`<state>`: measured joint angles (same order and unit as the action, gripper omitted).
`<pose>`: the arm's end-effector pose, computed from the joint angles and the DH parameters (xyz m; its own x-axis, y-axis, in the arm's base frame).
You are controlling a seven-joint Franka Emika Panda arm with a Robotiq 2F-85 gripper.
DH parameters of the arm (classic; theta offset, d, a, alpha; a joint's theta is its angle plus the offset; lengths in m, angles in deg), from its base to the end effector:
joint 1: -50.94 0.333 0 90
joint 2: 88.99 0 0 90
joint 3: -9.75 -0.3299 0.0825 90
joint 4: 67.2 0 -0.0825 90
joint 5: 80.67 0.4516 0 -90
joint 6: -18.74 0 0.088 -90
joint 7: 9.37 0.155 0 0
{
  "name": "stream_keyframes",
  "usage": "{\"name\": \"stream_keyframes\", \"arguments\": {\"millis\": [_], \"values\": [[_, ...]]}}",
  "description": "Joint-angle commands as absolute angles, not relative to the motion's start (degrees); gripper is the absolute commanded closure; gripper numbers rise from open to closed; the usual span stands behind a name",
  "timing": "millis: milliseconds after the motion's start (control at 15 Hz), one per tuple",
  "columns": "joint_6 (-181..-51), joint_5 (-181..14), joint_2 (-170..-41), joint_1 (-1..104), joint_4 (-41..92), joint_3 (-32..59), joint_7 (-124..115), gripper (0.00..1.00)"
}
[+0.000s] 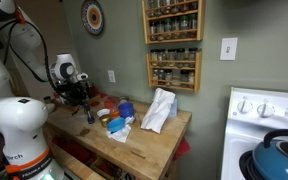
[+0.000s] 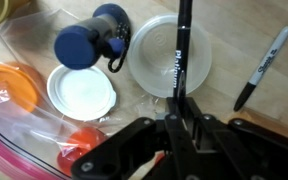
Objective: Put the pen and the sharpie on top of the container
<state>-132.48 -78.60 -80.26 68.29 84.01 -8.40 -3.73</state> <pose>0.3962 0.2739 0.2204 0.8720 0.4669 0.1474 0.4705 -0.8823 0.0111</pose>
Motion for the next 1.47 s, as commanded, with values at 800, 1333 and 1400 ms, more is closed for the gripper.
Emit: {"name": "stream_keyframes", "arguments": {"millis": [800, 1333, 1400], "values": [[-131.35, -88.53, -88.70, 67.30, 79.27, -8.07, 0.03, 0.97], [-128.53, -89.00, -87.66, 67.98, 78.45, -7.98, 2.63, 0.33], [-128.28, -89.24, -86.82, 68.03, 78.51, -8.05, 3.14, 0.24]]}}
